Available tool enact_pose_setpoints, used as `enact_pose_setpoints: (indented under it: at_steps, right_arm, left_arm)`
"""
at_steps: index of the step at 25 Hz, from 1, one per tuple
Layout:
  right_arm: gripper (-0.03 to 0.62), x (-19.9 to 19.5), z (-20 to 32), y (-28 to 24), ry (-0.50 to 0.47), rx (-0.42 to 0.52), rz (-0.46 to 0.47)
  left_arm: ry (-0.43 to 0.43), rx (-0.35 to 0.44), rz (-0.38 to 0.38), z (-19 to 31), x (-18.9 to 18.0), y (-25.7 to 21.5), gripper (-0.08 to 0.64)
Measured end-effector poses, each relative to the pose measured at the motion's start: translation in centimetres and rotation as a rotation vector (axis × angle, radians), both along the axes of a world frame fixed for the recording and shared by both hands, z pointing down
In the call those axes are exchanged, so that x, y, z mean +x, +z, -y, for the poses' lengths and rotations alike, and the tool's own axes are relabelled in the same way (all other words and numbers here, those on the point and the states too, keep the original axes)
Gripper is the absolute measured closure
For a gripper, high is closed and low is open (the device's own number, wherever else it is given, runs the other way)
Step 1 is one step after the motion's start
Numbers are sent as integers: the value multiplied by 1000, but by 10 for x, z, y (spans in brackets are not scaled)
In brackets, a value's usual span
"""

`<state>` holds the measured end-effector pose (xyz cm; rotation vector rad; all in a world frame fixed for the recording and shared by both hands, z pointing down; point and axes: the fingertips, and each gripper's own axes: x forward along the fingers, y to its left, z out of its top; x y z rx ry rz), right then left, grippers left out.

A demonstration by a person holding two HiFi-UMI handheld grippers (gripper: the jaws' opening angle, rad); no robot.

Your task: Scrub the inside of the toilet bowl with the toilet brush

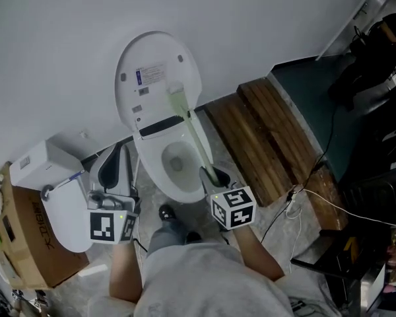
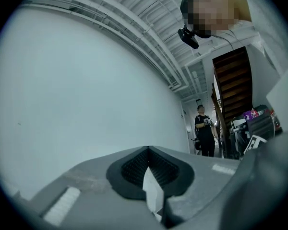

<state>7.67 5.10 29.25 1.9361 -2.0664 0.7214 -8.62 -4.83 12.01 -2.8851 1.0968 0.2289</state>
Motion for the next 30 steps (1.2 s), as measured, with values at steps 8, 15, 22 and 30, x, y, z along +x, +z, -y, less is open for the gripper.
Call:
enact_pose_setpoints:
  at_steps: [8, 15, 22, 30]
  right_arm:
    - [534, -1, 15, 64, 9, -161, 49]
    - [534, -6, 19, 114, 29, -297, 120]
    - [535, -10, 22, 158, 52, -401, 167]
    - [535, -14, 25, 202, 83, -502, 189]
  left_arm:
    - [51, -29, 29, 45, 16, 25, 560]
    - [80, -25, 45, 75, 21, 45, 560]
    - [105, -40, 97, 97, 19, 72, 560]
    - [151, -88, 155, 114, 23, 107, 560]
